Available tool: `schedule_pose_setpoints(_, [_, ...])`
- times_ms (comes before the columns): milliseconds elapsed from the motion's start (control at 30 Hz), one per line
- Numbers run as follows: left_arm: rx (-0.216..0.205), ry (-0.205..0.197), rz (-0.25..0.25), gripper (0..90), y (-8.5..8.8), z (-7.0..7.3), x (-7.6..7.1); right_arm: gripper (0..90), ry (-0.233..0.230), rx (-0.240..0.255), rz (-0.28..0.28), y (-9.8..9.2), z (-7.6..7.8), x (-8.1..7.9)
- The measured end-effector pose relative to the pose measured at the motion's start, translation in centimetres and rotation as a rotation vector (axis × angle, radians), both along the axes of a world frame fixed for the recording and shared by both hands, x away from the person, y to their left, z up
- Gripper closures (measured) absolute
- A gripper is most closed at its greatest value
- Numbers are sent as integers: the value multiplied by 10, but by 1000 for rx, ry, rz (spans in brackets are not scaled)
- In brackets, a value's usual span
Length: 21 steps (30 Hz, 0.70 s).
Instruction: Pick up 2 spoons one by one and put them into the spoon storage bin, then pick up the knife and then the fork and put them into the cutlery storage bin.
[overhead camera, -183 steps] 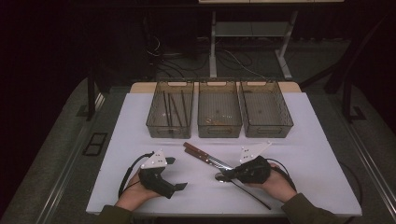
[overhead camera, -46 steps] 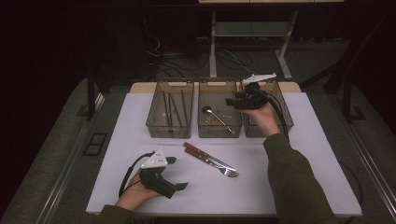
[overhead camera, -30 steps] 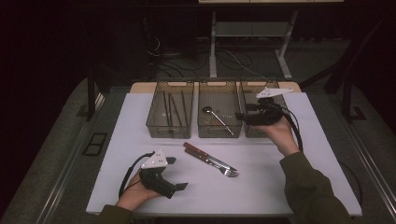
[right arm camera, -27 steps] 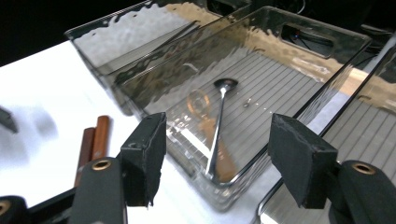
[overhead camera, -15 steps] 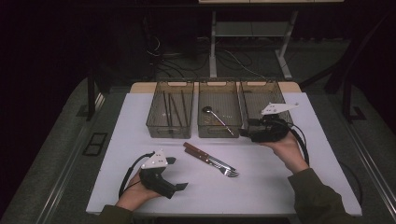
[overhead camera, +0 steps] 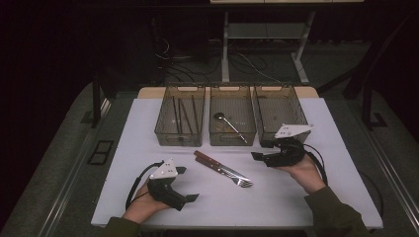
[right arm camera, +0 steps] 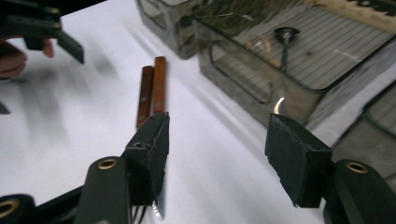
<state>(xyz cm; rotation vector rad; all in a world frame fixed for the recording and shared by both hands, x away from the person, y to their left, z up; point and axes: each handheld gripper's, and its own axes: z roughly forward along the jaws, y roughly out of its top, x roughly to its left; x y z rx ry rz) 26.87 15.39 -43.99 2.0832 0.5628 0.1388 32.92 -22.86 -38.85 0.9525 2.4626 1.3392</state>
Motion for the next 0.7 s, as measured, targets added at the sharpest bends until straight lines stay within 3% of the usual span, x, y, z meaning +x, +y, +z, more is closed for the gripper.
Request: schedule_pose_setpoints(700, [-3,-3,-3,0,-1,0,0,471,37,-32,105,29,-14,-15])
